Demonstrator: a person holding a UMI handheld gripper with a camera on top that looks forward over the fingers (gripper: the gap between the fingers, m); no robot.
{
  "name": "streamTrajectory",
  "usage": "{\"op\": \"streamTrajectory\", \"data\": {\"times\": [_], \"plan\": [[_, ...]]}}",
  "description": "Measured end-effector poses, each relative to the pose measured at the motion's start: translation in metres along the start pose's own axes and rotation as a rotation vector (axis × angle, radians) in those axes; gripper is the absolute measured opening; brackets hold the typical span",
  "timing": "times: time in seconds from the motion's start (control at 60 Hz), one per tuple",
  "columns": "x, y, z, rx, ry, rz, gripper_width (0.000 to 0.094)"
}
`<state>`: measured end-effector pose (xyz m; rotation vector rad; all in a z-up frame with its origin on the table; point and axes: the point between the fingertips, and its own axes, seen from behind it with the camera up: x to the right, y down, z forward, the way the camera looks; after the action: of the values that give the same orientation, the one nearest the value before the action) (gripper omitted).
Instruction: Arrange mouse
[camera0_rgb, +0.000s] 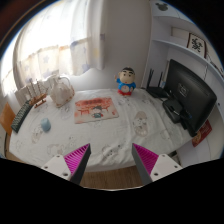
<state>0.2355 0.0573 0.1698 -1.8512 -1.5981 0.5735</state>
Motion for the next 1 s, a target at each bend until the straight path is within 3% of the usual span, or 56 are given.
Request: {"op": "streamTrajectory", "data": {"times": [0.433,0.767,1.0], "plan": [[-0.140,0.004,0.005,-0.005,-0.131,-0.115,0.0854],[-0.286,0.006,-0.010,0.051,-0.230,-0.175,0.0852],[-0.346,0.015,0.015,0.107,-0.237,-0.145,0.0851]]}}
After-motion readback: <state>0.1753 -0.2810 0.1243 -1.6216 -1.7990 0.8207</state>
